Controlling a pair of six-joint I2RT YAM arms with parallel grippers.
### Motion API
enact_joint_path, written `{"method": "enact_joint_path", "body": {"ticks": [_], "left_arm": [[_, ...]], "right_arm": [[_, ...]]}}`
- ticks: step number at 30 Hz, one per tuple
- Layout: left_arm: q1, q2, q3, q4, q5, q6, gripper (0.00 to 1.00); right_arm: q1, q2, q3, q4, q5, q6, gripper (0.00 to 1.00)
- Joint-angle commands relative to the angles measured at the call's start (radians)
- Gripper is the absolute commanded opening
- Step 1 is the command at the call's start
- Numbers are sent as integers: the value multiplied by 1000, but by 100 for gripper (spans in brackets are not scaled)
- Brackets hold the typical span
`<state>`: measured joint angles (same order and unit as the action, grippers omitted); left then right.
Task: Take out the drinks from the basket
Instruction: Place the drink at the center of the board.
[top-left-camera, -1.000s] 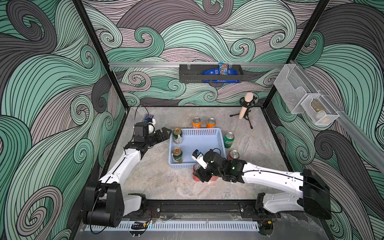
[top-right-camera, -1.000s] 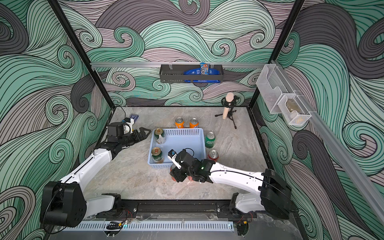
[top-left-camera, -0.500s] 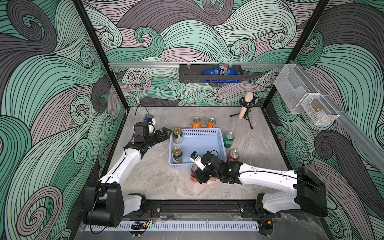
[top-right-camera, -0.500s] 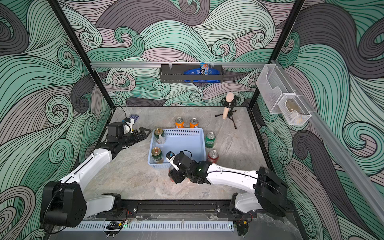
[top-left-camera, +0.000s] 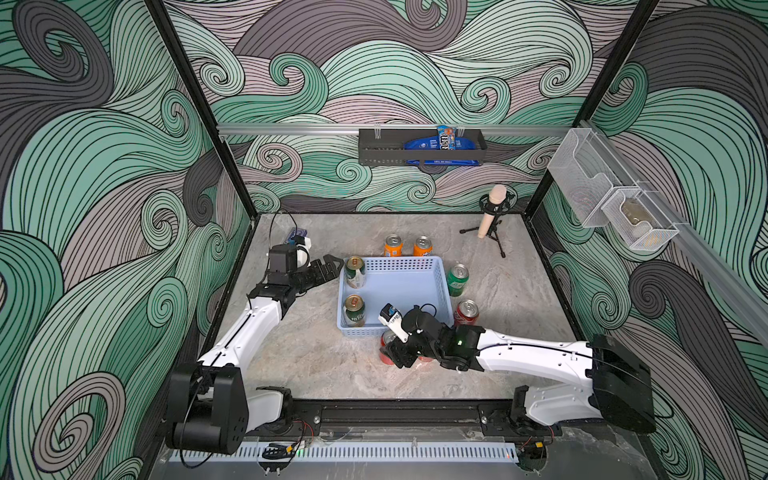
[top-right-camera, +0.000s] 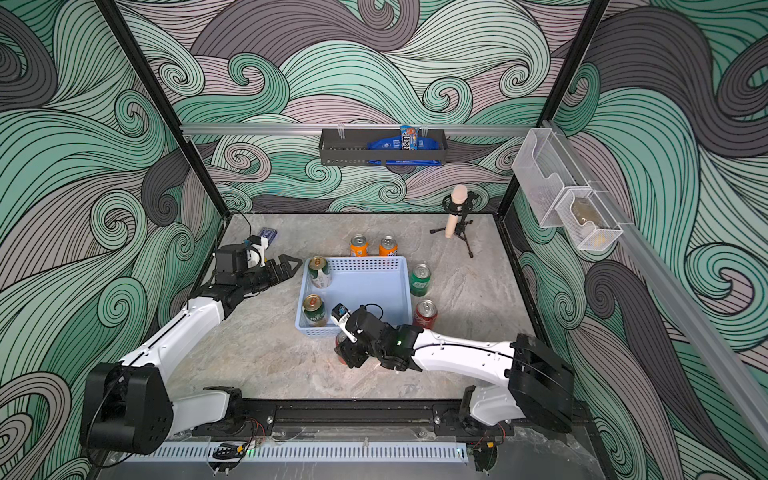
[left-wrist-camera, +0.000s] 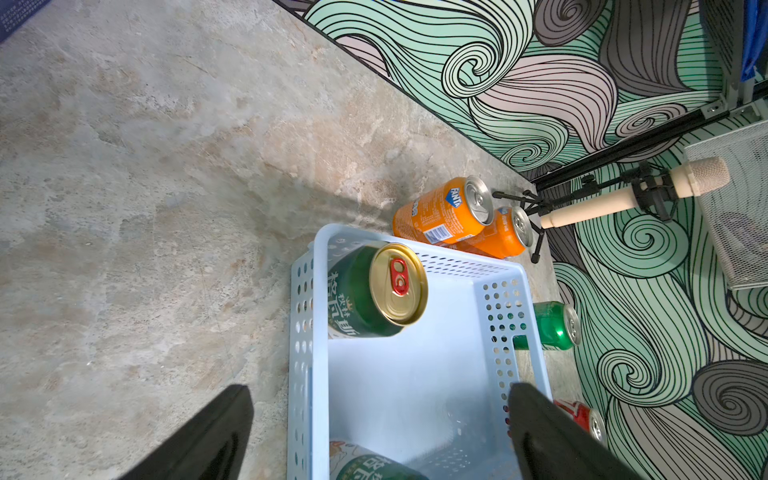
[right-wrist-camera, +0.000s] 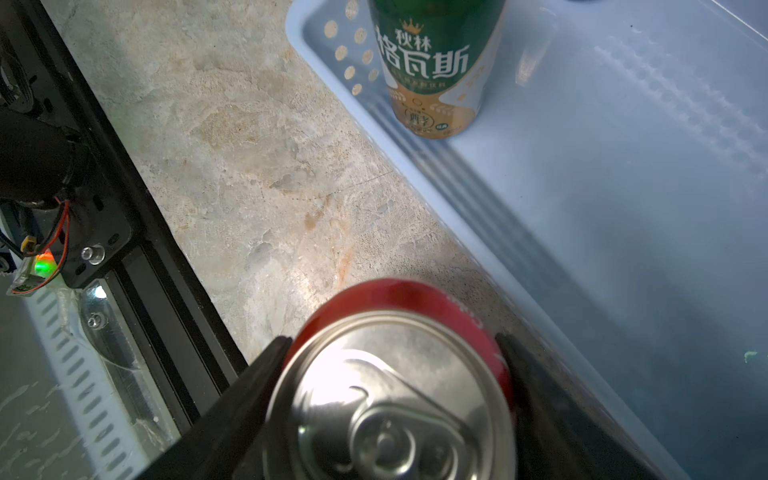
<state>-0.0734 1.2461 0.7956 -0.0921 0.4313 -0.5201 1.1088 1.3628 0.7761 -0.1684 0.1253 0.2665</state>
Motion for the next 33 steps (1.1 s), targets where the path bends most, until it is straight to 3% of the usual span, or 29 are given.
{"method": "enact_joint_path", "body": {"ticks": [1,12,16,22,33], "left_arm": [[-2,-17,-13,10,7,8,98],[-5,-30,-15,6,3,11,98],[-4,-28,-16,8,3,9,98],[-4,-27,-16,11,6,8,98],[-4,-31,-13,14,4,6,98]], "right_arm": [[6,-27,-25,-4,12,26,53],[20,-60,-59,-12,18,36,55],[22,-48,-55,-12,25,32,61],[25,-13,-38,-11,20,30,83],[25,-50,31,-10,21,37,93]]}}
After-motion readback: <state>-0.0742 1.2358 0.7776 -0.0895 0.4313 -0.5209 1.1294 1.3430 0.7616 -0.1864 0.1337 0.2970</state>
